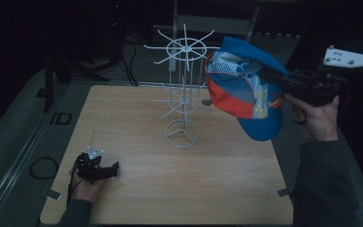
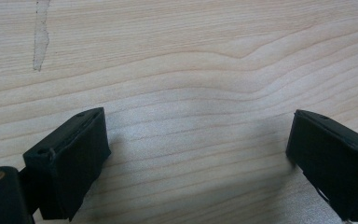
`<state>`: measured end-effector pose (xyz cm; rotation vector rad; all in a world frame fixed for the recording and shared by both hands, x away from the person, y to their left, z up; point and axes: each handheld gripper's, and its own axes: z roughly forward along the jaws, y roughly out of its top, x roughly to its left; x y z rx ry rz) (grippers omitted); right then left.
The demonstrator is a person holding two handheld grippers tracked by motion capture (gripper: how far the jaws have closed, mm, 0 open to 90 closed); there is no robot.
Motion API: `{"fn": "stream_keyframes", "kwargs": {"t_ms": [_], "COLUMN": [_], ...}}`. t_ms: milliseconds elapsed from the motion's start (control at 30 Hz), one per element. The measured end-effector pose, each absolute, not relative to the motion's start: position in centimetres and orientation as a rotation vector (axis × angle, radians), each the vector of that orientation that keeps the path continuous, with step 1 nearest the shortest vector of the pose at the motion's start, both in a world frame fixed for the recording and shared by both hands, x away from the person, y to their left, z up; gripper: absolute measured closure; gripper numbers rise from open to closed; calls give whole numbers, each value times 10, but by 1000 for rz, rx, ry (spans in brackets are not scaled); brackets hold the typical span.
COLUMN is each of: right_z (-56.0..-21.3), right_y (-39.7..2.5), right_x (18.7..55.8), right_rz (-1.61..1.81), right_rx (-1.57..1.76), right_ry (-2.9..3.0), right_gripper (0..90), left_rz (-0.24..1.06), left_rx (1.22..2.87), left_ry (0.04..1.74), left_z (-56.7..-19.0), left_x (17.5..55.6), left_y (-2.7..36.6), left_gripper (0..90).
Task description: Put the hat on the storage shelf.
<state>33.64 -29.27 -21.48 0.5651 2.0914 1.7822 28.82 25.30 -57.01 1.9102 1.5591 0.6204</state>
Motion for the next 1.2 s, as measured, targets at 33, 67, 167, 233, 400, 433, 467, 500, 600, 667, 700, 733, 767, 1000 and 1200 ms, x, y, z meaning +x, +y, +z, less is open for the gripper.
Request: {"fn": "stream_keyframes", "kwargs": {"t_ms": [33, 67, 167, 233, 400, 433, 467, 500, 600, 667, 700, 733, 767, 1000, 1200], "right_z": [-218, -224, -239, -242, -257, -262, -262, -263, -267, -272, -274, -275, -276, -285, -291], "right_y": [-292, -290, -287, -287, -284, -283, -283, -282, -278, -272, -270, -269, -268, -263, -260], "right_x": [338, 341, 348, 349, 353, 354, 354, 355, 356, 358, 359, 360, 361, 364, 365], "right_rz": [1782, 1781, 1784, 1776, 1734, 1719, 1719, 1717, 1691, 1654, 1647, 1640, 1635, 1583, 1559], "right_rx": [572, 584, 614, 616, 647, 658, 658, 664, 672, 681, 681, 683, 684, 705, 705], "right_ry": [2096, 2104, 2127, 2134, 2180, 2193, 2193, 2198, 2217, 2244, 2247, 2253, 2256, 2285, 2304], "right_gripper": [885, 885, 885, 884, 882, 882, 882, 882, 881, 879, 877, 876, 874, 850, 796], "left_rz": [620, 621, 621, 621, 622, 621, 621, 621, 621, 621, 621, 621, 621, 620, 621], "left_rx": [1911, 1910, 1909, 1908, 1909, 1911, 1911, 1911, 1911, 1911, 1911, 1912, 1912, 1910, 1908], "left_ry": [1558, 1559, 1559, 1559, 1559, 1559, 1559, 1559, 1559, 1558, 1558, 1558, 1558, 1558, 1559], "left_z": [-570, -570, -570, -570, -570, -570, -570, -570, -570, -570, -570, -570, -570, -570, -570], "left_x": [288, 288, 288, 288, 288, 288, 288, 288, 288, 288, 288, 288, 288, 288, 288], "left_y": [253, 253, 253, 253, 253, 253, 253, 253, 253, 253, 253, 253, 253, 253, 253], "left_gripper": [61, 61, 61, 61, 61, 61, 61, 61, 61, 61, 61, 61, 61, 61, 61]}}
